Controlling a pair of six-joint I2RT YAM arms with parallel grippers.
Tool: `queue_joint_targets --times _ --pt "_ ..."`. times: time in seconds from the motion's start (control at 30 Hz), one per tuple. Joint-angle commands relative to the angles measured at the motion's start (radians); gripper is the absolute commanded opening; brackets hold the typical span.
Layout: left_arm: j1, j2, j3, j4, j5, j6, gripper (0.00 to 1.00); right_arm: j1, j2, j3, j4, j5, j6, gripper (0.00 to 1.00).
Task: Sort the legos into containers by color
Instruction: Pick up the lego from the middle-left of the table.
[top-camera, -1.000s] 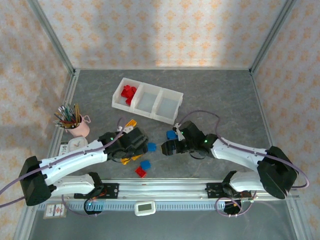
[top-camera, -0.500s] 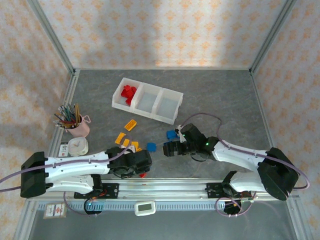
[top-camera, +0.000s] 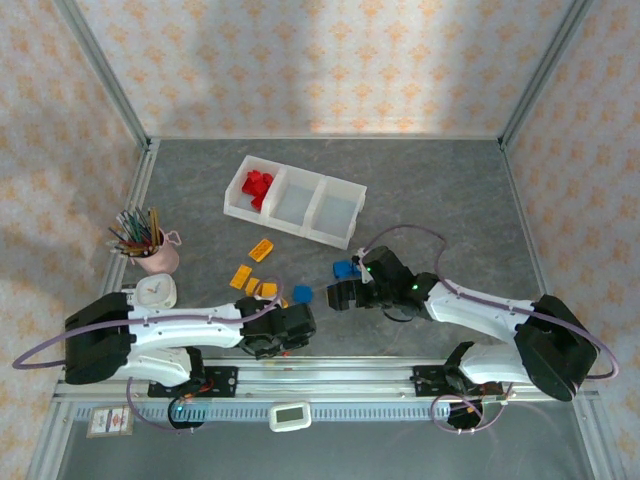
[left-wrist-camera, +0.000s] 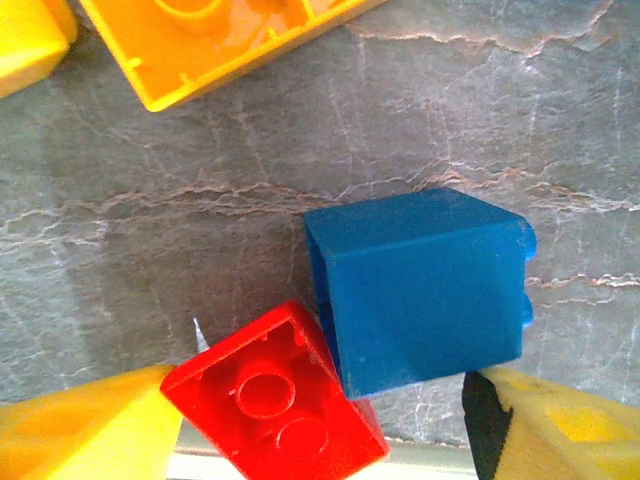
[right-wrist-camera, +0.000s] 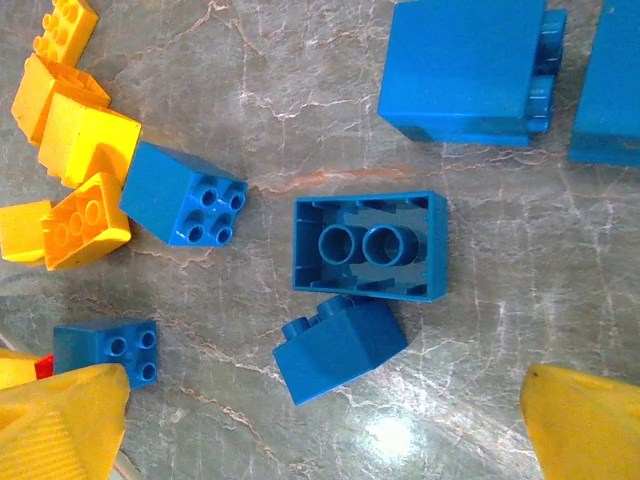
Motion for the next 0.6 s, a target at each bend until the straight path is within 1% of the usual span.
queue_joint_targets --times 0.0,0.1,0.17,0.33,0.43,0.57 --pt "0.012 0.025 -0.014 0.023 -0.034 0.010 0.72 -0.007 -0.009 0.010 0.023 0.023 0.016 1.00" --pt "0.019 0.038 -0.005 0.046 -0.051 0.016 0.66 -0.013 -0.011 0.007 0.022 0.019 0.016 1.00" --pt "0.018 0.056 -0.005 0.055 -0.050 0.017 0.64 -0.016 -0.014 0.007 0.019 0.018 0.016 1.00" --pt "0.017 0.097 0.017 0.018 -0.059 0.034 0.53 -0.025 -0.028 0.003 0.017 0.015 0.017 1.00" --pt "0.018 0.092 0.023 0.010 -0.070 0.034 0.48 -0.033 -0.031 -0.002 0.020 0.011 0.019 1.00" --pt "0.018 0.076 0.018 0.015 -0.075 0.032 0.39 -0.040 -0.031 0.007 0.022 0.003 0.020 1.00"
